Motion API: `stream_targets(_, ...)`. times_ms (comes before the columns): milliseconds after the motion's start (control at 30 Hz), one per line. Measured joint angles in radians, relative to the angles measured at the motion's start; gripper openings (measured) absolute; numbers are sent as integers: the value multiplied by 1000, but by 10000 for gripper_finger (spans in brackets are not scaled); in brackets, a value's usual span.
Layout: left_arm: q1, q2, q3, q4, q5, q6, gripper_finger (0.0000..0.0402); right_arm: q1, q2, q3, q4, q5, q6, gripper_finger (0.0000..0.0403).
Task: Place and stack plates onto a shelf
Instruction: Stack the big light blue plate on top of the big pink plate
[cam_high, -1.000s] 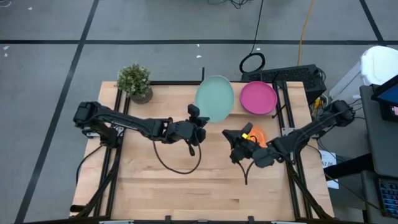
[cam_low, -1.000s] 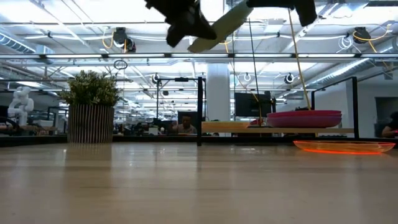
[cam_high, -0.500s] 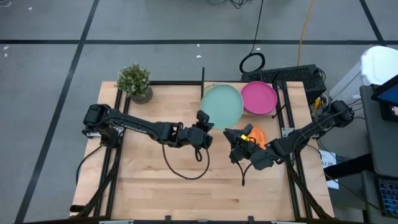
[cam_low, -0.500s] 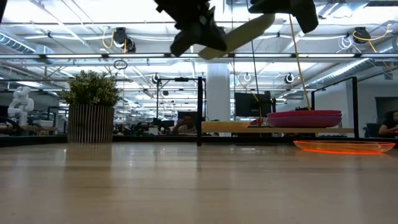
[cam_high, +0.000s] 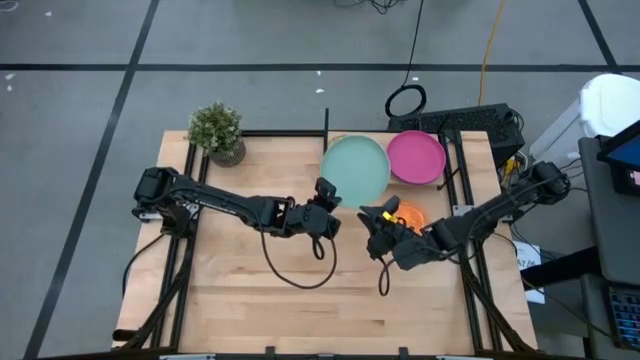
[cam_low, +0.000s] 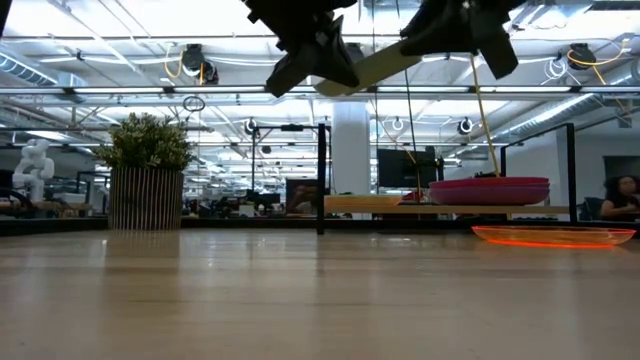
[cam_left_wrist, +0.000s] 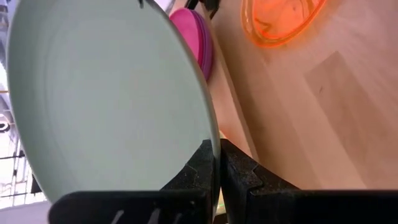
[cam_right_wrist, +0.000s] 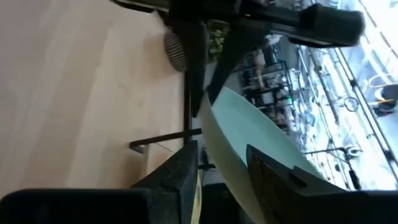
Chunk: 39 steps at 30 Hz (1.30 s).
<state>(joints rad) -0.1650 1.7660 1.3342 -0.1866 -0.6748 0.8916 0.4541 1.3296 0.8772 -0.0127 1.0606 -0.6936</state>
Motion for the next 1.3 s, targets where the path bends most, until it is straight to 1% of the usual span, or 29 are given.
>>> stream_targets(100, -1, 0, -1, -10, -1, 13, 10, -24, 0, 0, -16, -43, 29, 125)
stream_targets(267, 0, 0, -1, -29, -4, 10, 10, -42, 0, 0, -25, -45, 29, 125)
stream_targets(400, -1, 0, -1, -38, 3, 21, 10, -66, 0, 1, -86, -54, 67, 125)
stream_targets(467, 0, 0, -2, -47, 2, 35, 10, -81, 0, 1, -121, -93, 99, 125)
stream_targets(633, -2, 0, -3, -64, 12, 50, 10, -113, 0, 1, -138, -166, 130, 104)
stream_targets(800, -2, 0, -3, -60, 8, 71, 10, -128, 0, 1, -162, -184, 148, 79)
stream_targets(967, -4, 1, -3, -59, 10, 103, 17, -141, 0, 1, -209, -221, 162, 75)
stream_targets(1200, -5, 1, -3, -46, 8, 114, 26, -141, 0, 1, -211, -227, 156, 74)
stream_targets(1300, -5, 1, -3, -45, 8, 123, 28, -141, 0, 1, -212, -228, 154, 61)
